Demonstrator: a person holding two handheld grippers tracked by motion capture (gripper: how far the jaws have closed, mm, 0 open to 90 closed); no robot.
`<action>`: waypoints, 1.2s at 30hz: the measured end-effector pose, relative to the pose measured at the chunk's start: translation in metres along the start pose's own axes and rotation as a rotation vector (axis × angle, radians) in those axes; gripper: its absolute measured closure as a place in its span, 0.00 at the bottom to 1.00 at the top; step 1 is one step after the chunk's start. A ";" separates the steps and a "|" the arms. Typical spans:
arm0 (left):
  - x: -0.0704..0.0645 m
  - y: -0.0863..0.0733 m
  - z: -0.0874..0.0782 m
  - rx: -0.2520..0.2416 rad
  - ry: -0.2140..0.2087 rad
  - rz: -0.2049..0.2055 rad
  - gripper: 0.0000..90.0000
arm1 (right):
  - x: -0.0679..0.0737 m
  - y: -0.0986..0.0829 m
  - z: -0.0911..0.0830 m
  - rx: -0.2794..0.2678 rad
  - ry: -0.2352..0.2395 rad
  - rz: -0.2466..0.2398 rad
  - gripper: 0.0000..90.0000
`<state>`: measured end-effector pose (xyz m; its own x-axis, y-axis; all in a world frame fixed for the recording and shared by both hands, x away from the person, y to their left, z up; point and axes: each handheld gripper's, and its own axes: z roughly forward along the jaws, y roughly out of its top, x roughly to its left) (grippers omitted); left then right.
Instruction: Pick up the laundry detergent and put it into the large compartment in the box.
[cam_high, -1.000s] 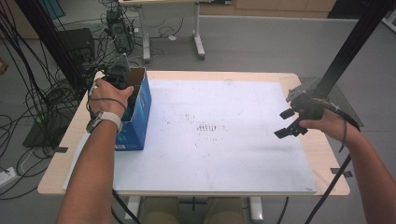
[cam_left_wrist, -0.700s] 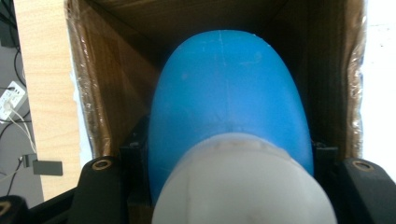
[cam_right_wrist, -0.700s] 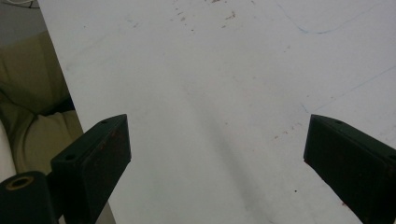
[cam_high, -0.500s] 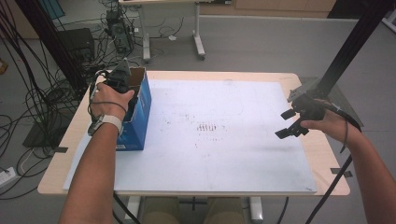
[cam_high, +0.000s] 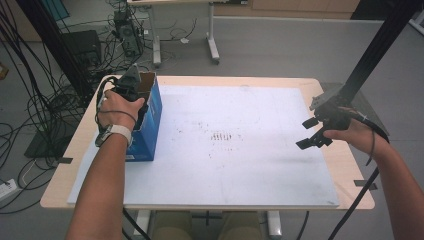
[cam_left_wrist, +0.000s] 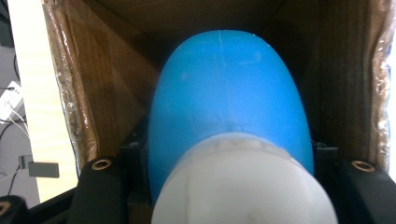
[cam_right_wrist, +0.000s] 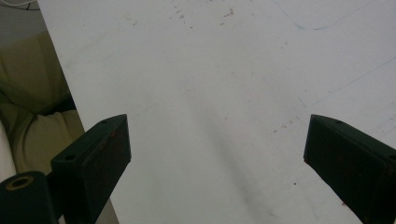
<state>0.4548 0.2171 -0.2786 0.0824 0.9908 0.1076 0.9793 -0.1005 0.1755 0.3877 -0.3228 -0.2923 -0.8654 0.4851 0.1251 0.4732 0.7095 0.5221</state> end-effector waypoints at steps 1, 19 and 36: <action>0.000 0.000 0.000 0.000 0.000 0.000 0.42 | 0.000 0.000 -0.001 -0.003 0.000 -0.004 0.08; -0.001 0.000 0.000 0.001 0.005 -0.002 0.42 | 0.000 -0.001 0.000 -0.007 0.000 -0.004 0.08; -0.001 0.000 0.000 0.000 0.004 -0.005 0.42 | 0.000 -0.002 0.002 -0.009 0.003 -0.001 0.08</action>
<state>0.4545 0.2166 -0.2792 0.0768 0.9909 0.1105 0.9797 -0.0956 0.1763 0.3874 -0.3232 -0.2945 -0.8664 0.4829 0.1270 0.4709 0.7054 0.5298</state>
